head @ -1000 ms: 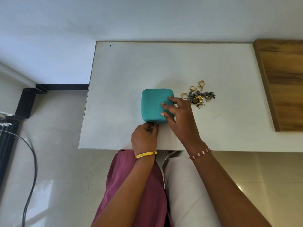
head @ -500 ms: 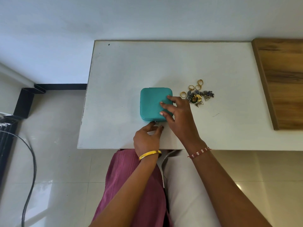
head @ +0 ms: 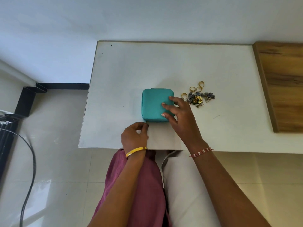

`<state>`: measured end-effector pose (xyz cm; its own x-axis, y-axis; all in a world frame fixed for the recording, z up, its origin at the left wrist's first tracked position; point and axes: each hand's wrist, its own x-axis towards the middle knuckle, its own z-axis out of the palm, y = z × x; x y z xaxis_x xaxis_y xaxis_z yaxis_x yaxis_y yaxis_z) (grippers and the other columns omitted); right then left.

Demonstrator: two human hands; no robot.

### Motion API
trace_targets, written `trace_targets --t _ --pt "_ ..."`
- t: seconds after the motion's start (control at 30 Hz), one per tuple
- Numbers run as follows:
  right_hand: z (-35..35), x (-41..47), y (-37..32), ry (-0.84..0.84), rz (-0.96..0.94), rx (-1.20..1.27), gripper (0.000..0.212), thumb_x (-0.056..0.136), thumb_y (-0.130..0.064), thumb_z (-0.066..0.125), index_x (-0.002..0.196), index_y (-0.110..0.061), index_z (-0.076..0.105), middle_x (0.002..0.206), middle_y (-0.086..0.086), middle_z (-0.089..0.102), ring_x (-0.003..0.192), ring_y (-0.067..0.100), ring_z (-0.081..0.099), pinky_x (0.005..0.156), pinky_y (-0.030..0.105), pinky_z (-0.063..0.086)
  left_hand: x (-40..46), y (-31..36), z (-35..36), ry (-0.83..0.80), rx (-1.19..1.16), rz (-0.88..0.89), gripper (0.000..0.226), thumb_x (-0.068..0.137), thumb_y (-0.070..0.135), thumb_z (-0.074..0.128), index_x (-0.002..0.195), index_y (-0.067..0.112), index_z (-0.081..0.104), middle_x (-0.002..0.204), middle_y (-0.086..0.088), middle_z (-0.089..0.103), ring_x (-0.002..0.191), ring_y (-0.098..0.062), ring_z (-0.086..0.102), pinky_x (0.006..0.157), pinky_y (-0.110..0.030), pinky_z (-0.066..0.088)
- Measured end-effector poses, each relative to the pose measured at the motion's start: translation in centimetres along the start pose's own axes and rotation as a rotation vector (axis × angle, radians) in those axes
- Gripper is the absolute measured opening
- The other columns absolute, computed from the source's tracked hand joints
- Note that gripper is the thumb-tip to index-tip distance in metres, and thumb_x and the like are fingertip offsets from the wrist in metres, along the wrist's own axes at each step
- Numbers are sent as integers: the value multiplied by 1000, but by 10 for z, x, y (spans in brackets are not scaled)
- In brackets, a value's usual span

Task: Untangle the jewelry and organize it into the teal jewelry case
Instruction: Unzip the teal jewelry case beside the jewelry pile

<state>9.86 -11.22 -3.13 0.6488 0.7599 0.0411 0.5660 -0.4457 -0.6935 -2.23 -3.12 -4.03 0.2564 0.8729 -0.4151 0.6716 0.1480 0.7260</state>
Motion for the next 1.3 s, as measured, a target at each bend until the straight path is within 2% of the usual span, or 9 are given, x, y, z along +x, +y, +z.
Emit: trace_targets --t 0.2,0.27,0.47,0.67,0.77,0.87,1.0,1.13,1.3 --pt "-2 2 2 -19 17 84 29 87 -16 61 116 -10 62 145 12 31 128 11 27 103 22 32 26 4 -25 39 384 313 17 86 29 60 90 18 71 94 -6 70 83 -29 63 73 -32 46" --pt "-1 3 2 -43 23 88 28 88 -16 60 116 -10 62 148 9 29 133 14 29 104 19 28 39 10 -29 56 486 405 19 88 29 57 93 17 71 94 -9 69 83 -32 63 68 -32 45" --pt "-3 6 2 -64 6 46 29 88 -16 61 115 -8 62 146 13 33 134 22 34 103 18 27 75 39 -18 55 455 443 20 88 26 56 97 17 71 103 -10 69 96 -31 61 76 -32 45" --pt "0 5 4 -22 -32 31 28 84 -12 64 111 -5 65 140 19 40 125 30 45 98 26 35 108 69 2 -43 491 474 21 87 19 54 99 21 70 105 -8 69 102 -29 60 83 -31 44" --pt "2 4 5 9 -42 38 28 84 -13 64 112 -6 65 140 19 41 123 22 44 96 24 36 109 64 7 -33 410 481 21 86 16 54 98 18 71 102 -9 70 99 -28 61 82 -28 43" --pt "1 2 8 9 -50 43 31 86 -19 62 116 -10 63 144 15 38 124 9 32 98 14 30 102 51 9 -2 217 417 20 86 13 55 98 18 70 91 -6 70 83 -22 62 71 -18 37" --pt "1 -6 15 -116 -63 14 61 76 -39 69 130 -18 50 153 8 21 136 6 18 105 9 19 85 34 6 -35 -3 374 42 82 -3 52 118 19 59 87 4 62 73 -10 57 70 -12 42" --pt "-1 -3 11 -70 -65 -24 53 78 -22 72 127 -16 53 150 9 28 135 13 27 104 24 31 66 20 1 -127 -91 427 45 82 -12 46 120 10 57 101 7 60 87 -5 59 75 3 39" --pt "-21 9 -3 -23 44 106 53 79 -27 71 126 -14 52 135 3 51 121 13 46 97 18 35 50 8 -5 -155 -74 476 43 86 -8 47 126 8 52 117 8 53 107 -7 51 84 5 33"
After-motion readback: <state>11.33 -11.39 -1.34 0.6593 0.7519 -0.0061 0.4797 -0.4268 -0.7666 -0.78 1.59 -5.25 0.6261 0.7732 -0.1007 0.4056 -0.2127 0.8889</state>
